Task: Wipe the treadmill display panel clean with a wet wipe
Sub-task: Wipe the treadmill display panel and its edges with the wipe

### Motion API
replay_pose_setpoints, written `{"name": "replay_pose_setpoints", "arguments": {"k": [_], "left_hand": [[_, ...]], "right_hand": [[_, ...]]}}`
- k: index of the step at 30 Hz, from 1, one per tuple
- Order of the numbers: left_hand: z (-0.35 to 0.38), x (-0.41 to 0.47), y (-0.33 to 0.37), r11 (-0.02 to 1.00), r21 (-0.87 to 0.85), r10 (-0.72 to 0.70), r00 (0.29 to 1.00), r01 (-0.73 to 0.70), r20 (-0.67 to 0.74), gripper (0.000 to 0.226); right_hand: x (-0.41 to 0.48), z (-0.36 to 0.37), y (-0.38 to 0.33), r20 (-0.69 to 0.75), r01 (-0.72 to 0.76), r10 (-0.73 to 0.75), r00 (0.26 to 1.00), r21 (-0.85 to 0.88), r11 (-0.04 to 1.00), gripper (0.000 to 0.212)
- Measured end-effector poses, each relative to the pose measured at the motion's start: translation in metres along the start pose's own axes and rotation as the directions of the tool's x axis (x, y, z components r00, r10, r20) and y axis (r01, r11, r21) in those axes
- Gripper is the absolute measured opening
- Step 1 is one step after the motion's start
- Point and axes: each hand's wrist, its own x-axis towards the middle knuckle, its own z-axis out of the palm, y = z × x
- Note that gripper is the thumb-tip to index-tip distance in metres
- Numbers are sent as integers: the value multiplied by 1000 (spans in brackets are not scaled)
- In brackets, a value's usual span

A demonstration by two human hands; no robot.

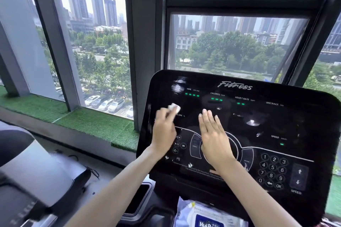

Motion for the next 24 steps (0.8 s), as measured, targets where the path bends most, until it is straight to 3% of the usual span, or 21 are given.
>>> {"name": "replay_pose_setpoints", "arguments": {"k": [1, 2, 3, 4, 6, 7, 8, 9, 11, 12, 13, 14, 15, 16, 17, 18, 19, 20, 21, 22, 24], "left_hand": [[0, -7, -2, 983, 10, 182, 981, -183, 72, 58], [-4, -8, -8, 965, -5, 260, 960, -261, 107, 57], [-6, -5, -17, 977, -18, 214, 973, -213, 82, 57], [-7, -1, -23, 998, -37, 47, 999, -47, -5, 58], [-7, 4, -18, 935, -138, -348, 922, 327, -169, 58], [-4, 3, -8, 924, -135, -377, 908, 356, -181, 58], [1, 0, 5, 963, -81, -265, 954, 256, -141, 58], [6, -7, 14, 997, -47, -60, 997, 58, -41, 58], [7, -13, 13, 958, -82, 284, 950, -275, 133, 57], [3, -7, 5, 951, -117, 303, 941, -288, 147, 56], [1, 1, -4, 972, -127, 210, 973, -197, 99, 56], [-2, 10, -11, 991, -136, -2, 1000, 3, 8, 57], [-6, 19, -14, 961, -150, -246, 965, 231, -87, 57], [-8, 23, -10, 919, -150, -384, 913, 364, -137, 58], [-8, 24, -2, 933, -102, -357, 925, 346, -131, 60], [-4, 22, 8, 984, -33, -178, 982, 177, -56, 61], [0, 15, 15, 997, -9, 71, 994, -71, 80, 62], [3, 9, 17, 956, -24, 291, 933, -293, 213, 63], [1, 11, 13, 910, -59, 410, 864, -411, 294, 65], [-1, 18, 8, 907, -73, 417, 858, -415, 300, 65], [-6, 39, 2, 988, -112, 126, 983, -111, 132, 57]], "right_hand": [[0, 0, 0, -4, 1, -1, 1000, 0, 1000, 91], [0, 0, 1, -7, 2, -2, 1000, -2, 1000, 90], [1, 0, 1, -8, 0, 0, 1000, -3, 1000, 89], [1, 1, 0, -9, -4, 4, 1000, -5, 1000, 89], [2, 2, -1, -12, -10, 9, 1000, -6, 1000, 87], [2, 2, -1, -10, -10, 10, 1000, -5, 1000, 88], [2, 2, -1, -8, -7, 7, 1000, -6, 1000, 88], [1, 2, 0, -13, -2, 2, 1000, -11, 1000, 87], [1, 0, 2, -19, 9, -9, 1000, -17, 1000, 85], [1, -1, 3, -10, 14, -15, 1000, -20, 1000, 85], [1, -1, 3, 2, 16, -16, 1000, -25, 1000, 86], [1, -2, 3, 11, 14, -13, 1000, -28, 1000, 87], [1, -3, 2, 19, 10, -10, 1000, -28, 1000, 87], [1, -4, 2, 28, 10, -10, 1000, -25, 1000, 87], [1, -5, 1, 29, 13, -13, 999, -18, 1000, 86], [1, -7, 3, 20, 18, -18, 1000, -7, 1000, 85], [1, -10, 5, 2, 21, -21, 1000, 12, 1000, 83], [-1, -13, 9, -20, 21, -20, 1000, 32, 999, 80], [-4, -16, 13, -39, 18, -16, 999, 47, 999, 79], [-8, -18, 18, -52, 14, -11, 999, 55, 998, 79], [-20, -21, 27, -59, -6, 9, 998, 54, 999, 82]]}}
